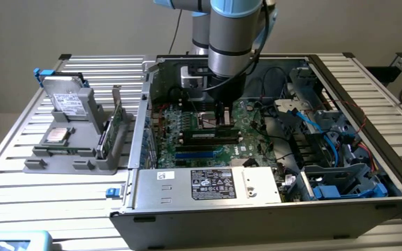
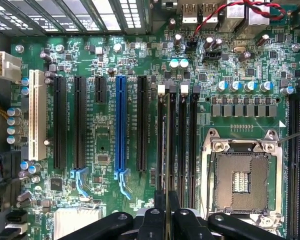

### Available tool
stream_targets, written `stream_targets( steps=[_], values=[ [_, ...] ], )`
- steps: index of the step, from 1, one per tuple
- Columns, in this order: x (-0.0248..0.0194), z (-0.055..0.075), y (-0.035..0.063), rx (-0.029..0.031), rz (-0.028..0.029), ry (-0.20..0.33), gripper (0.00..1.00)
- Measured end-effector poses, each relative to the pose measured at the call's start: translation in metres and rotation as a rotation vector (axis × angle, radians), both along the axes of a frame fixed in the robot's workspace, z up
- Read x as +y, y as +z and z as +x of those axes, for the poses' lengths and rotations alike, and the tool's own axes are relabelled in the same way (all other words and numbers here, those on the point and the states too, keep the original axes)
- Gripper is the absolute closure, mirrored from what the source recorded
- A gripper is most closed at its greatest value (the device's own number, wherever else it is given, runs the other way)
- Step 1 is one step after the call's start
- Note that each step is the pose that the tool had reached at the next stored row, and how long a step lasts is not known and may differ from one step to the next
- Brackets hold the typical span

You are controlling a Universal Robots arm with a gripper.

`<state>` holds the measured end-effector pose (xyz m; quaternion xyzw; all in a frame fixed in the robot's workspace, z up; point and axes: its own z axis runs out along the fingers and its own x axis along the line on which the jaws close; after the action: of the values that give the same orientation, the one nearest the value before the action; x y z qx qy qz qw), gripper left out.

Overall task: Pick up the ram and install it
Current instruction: 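Insert the ram into the slot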

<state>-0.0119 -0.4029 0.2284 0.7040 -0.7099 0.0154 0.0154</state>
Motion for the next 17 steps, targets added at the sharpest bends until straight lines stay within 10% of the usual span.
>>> stream_targets(
  steps=[17],
  values=[
    [-0.0012, 0.0001, -0.0013, -0.0001, 0.0002, 0.000, 0.86]
  ],
)
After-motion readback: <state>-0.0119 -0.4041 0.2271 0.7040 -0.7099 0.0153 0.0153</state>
